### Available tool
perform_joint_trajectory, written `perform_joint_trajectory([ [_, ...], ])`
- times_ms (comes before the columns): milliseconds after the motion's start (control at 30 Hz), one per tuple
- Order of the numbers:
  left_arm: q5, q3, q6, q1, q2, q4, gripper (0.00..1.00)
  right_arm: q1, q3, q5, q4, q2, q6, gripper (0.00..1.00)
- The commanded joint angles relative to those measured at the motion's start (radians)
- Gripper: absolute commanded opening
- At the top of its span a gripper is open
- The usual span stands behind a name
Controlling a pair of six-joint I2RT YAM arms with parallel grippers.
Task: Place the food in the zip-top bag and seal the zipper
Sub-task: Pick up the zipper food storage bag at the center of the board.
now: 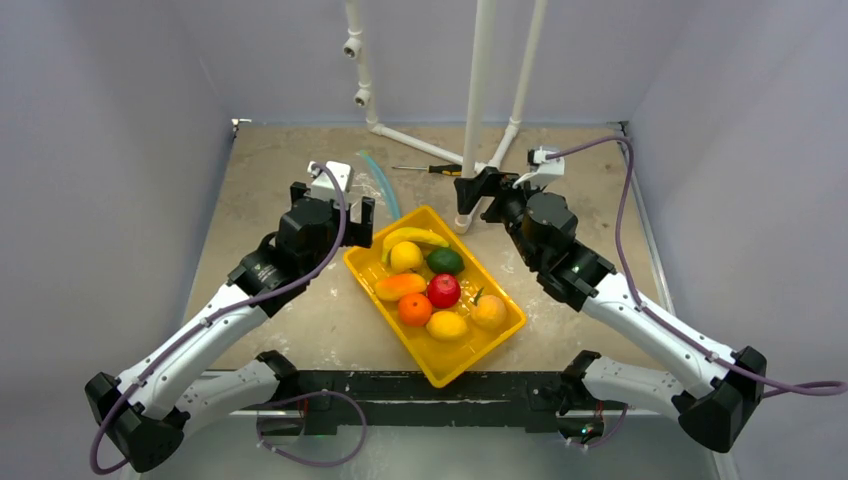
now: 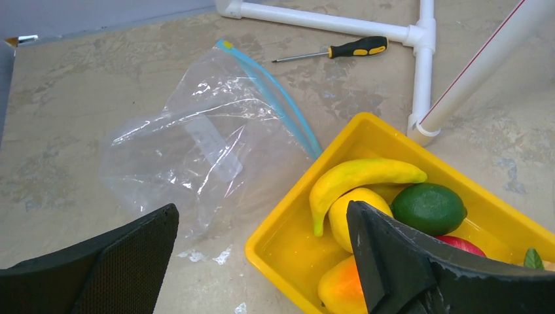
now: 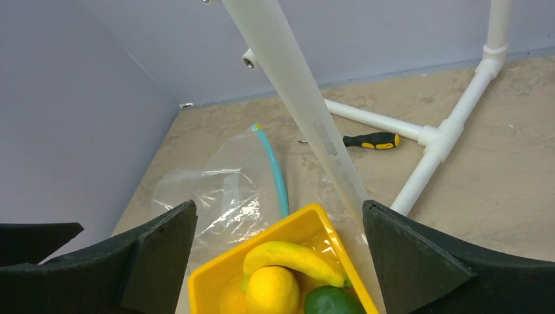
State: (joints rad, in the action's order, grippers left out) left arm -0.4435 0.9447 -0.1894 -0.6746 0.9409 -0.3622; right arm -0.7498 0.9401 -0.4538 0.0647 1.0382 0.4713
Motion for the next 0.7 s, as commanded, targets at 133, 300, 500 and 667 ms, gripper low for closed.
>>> perform_joint_trajectory([
  [133,-0.067,-0.005,0.012,-0.001,0.002,0.002,0.99,0.002,0.068,0.004,-0.041,-0.013,0.008,0.99],
  [300,-0.084,-0.011,0.003,0.0,-0.004,0.006,0.99,0.002,0.091,-0.002,-0.097,0.043,-0.019,0.99],
  [500,-0.143,-0.007,-0.012,0.0,-0.003,-0.001,0.98,0.002,0.08,0.052,-0.11,0.065,-0.064,0.99],
  [667,-0.183,-0.022,-0.018,-0.001,-0.024,0.013,0.97,0.0,0.085,0.059,-0.143,0.085,-0.086,0.99],
])
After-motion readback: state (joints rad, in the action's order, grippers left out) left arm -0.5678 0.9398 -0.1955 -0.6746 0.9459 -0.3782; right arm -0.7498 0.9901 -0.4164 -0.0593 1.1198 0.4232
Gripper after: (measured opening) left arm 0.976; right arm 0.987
